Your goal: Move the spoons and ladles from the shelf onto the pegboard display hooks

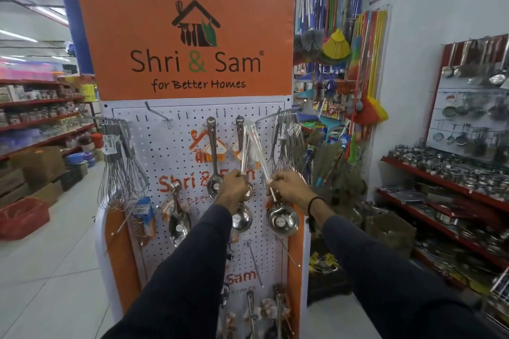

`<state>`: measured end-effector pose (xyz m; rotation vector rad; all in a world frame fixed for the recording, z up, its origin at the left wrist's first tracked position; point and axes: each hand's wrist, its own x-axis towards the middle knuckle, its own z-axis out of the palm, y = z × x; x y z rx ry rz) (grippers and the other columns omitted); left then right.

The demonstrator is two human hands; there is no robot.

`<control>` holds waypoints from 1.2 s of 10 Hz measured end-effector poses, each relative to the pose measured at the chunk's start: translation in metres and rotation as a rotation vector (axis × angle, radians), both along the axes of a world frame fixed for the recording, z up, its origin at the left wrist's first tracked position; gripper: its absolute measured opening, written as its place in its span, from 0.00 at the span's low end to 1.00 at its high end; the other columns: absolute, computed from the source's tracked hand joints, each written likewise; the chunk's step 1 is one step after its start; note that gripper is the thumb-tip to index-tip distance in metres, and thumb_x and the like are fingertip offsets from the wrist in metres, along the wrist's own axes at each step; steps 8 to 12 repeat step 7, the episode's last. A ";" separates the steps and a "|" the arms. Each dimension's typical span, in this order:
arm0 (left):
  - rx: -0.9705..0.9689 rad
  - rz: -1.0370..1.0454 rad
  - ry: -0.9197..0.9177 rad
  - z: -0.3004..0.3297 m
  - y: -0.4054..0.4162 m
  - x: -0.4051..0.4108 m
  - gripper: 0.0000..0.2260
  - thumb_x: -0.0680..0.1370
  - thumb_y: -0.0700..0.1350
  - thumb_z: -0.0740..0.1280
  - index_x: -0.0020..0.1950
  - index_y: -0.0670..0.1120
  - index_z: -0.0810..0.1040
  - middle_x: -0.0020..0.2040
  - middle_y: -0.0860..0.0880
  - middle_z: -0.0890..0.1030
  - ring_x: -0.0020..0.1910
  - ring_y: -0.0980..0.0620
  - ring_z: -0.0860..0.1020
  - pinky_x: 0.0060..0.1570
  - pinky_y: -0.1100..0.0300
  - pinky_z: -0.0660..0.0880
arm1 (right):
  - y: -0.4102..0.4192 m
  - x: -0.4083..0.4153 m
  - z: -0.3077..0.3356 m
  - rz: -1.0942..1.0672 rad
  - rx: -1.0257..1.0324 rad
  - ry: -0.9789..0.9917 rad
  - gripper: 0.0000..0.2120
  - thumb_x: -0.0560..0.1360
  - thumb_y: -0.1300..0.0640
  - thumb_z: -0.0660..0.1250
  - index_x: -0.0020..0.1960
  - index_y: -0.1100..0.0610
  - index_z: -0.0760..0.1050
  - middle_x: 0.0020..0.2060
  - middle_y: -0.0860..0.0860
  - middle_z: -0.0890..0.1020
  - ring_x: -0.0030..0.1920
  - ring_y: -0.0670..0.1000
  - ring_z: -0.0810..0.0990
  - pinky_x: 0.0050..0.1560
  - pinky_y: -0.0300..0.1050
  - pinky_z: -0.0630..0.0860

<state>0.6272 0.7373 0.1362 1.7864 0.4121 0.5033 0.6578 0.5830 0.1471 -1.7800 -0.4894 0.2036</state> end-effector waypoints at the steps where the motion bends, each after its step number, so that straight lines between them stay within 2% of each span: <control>1: -0.027 -0.045 0.035 -0.002 0.014 0.018 0.08 0.82 0.37 0.59 0.53 0.38 0.77 0.45 0.44 0.76 0.39 0.50 0.75 0.35 0.59 0.74 | 0.019 0.017 -0.003 -0.068 -0.043 -0.037 0.07 0.79 0.61 0.66 0.46 0.65 0.78 0.41 0.64 0.84 0.33 0.56 0.84 0.48 0.62 0.82; 2: -0.041 -0.043 0.061 -0.002 0.032 0.047 0.08 0.81 0.36 0.61 0.45 0.39 0.78 0.40 0.41 0.78 0.34 0.47 0.78 0.29 0.56 0.77 | 0.048 0.038 -0.008 -0.131 -0.062 -0.063 0.06 0.77 0.61 0.67 0.41 0.59 0.79 0.43 0.63 0.85 0.42 0.63 0.86 0.50 0.64 0.82; 3: -0.049 -0.016 0.090 -0.003 0.053 0.086 0.09 0.80 0.41 0.64 0.46 0.38 0.82 0.43 0.37 0.84 0.38 0.42 0.83 0.41 0.47 0.83 | 0.078 0.068 -0.017 -0.173 -0.127 -0.120 0.07 0.77 0.60 0.67 0.40 0.58 0.78 0.39 0.58 0.84 0.41 0.59 0.84 0.46 0.58 0.83; 4: 0.020 0.006 0.119 -0.010 0.071 0.121 0.12 0.81 0.44 0.64 0.48 0.39 0.84 0.42 0.42 0.83 0.36 0.48 0.80 0.33 0.57 0.78 | 0.105 0.103 -0.029 -0.195 -0.147 -0.134 0.09 0.78 0.55 0.67 0.38 0.53 0.77 0.42 0.58 0.85 0.46 0.60 0.85 0.51 0.61 0.82; 5: 0.134 0.041 0.104 -0.021 0.090 0.147 0.13 0.78 0.50 0.66 0.41 0.46 0.86 0.41 0.44 0.85 0.39 0.45 0.83 0.38 0.51 0.83 | 0.116 0.118 -0.027 -0.215 -0.175 -0.142 0.08 0.78 0.54 0.67 0.41 0.55 0.78 0.42 0.56 0.85 0.45 0.57 0.84 0.51 0.55 0.81; 6: 0.210 0.068 0.076 -0.025 0.094 0.145 0.13 0.78 0.47 0.67 0.35 0.45 0.83 0.38 0.44 0.85 0.36 0.45 0.82 0.36 0.53 0.81 | 0.122 0.127 -0.031 -0.274 -0.168 -0.155 0.07 0.75 0.57 0.69 0.48 0.59 0.83 0.44 0.55 0.85 0.47 0.55 0.83 0.52 0.52 0.81; 7: 0.317 0.128 -0.010 -0.018 0.088 0.124 0.11 0.81 0.40 0.63 0.40 0.44 0.80 0.37 0.47 0.80 0.37 0.49 0.79 0.33 0.59 0.74 | 0.122 0.126 -0.032 -0.353 -0.146 -0.194 0.09 0.74 0.57 0.69 0.53 0.55 0.83 0.48 0.52 0.87 0.50 0.52 0.84 0.56 0.51 0.82; 12: 0.317 0.128 -0.010 -0.018 0.088 0.124 0.11 0.81 0.40 0.63 0.40 0.44 0.80 0.37 0.47 0.80 0.37 0.49 0.79 0.33 0.59 0.74 | 0.122 0.126 -0.032 -0.353 -0.146 -0.194 0.09 0.74 0.57 0.69 0.53 0.55 0.83 0.48 0.52 0.87 0.50 0.52 0.84 0.56 0.51 0.82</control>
